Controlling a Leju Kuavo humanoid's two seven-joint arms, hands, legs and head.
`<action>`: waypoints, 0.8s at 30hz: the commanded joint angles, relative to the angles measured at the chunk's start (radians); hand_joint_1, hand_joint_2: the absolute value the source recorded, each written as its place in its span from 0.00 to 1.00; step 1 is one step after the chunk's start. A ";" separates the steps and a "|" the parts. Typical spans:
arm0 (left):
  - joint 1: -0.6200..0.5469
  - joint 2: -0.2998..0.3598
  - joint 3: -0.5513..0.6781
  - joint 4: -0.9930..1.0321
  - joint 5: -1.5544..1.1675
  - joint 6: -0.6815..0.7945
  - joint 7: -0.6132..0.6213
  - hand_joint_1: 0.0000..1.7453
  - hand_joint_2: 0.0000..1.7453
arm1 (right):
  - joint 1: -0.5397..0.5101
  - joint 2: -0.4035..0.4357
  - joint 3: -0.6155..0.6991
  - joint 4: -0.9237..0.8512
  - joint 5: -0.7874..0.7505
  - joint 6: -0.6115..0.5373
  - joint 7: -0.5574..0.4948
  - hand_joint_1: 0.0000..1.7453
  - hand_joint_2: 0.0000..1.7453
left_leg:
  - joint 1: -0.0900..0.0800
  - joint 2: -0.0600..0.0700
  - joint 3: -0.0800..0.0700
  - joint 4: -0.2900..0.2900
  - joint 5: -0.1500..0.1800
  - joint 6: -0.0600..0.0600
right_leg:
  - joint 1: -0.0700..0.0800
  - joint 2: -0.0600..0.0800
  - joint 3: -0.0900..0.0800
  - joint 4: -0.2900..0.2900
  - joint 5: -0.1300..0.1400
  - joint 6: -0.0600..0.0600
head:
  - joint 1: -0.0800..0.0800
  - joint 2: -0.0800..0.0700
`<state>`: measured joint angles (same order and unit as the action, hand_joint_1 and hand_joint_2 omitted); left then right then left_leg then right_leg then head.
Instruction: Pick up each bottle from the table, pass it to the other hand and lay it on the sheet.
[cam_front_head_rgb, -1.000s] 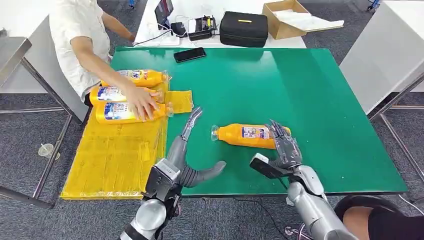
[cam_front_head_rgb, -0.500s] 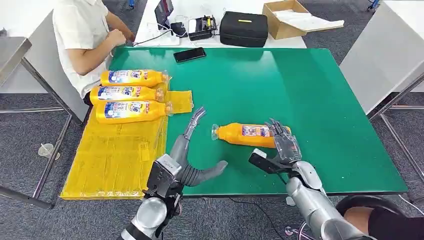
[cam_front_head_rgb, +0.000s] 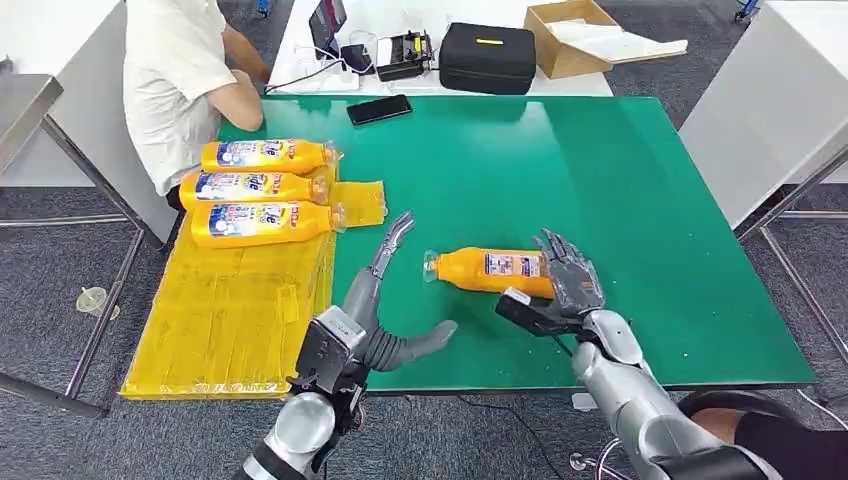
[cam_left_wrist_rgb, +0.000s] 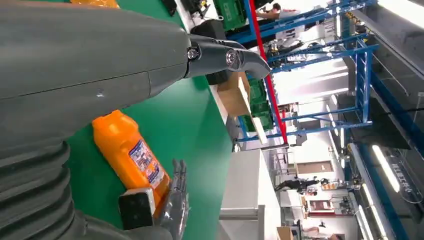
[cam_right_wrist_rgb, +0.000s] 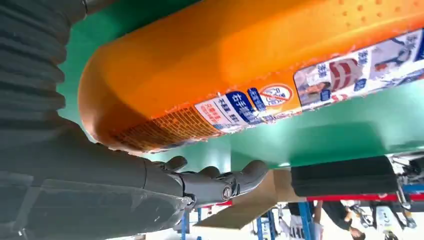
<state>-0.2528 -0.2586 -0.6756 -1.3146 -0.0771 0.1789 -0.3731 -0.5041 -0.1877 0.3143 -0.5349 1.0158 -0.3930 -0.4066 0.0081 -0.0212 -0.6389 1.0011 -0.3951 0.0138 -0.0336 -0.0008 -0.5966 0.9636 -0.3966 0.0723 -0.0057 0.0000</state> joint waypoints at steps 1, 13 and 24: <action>-0.046 0.014 -0.028 0.053 0.002 0.012 0.003 0.00 1.00 | -0.074 0.011 0.082 0.114 0.063 -0.033 0.017 0.00 1.00 | 0.001 0.004 0.006 0.001 -0.003 0.000 | 0.002 0.002 0.006 0.000 -0.002 -0.005 | 0.000 0.000; -0.045 0.015 -0.022 0.049 0.000 0.017 0.004 0.00 1.00 | -0.103 0.009 0.126 0.092 0.119 -0.041 0.038 0.00 1.00 | 0.000 0.002 0.002 0.000 -0.001 0.000 | 0.000 0.001 0.002 0.000 -0.001 -0.002 | 0.000 0.000; -0.050 0.012 -0.025 0.069 0.010 0.018 0.003 0.00 1.00 | -0.136 -0.009 0.111 0.188 0.087 0.161 0.089 0.00 1.00 | 0.000 0.001 0.003 0.000 -0.001 0.000 | 0.001 0.000 0.003 0.000 -0.001 -0.002 | 0.000 0.000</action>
<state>-0.2610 -0.2636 -0.6802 -1.3127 -0.0793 0.1961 -0.3731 -0.5666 -0.1877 0.3925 -0.4834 1.1224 -0.3655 -0.3403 0.0081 -0.0212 -0.6389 1.0012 -0.3950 0.0138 -0.0337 -0.0008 -0.5965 0.9636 -0.3965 0.0723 -0.0054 0.0000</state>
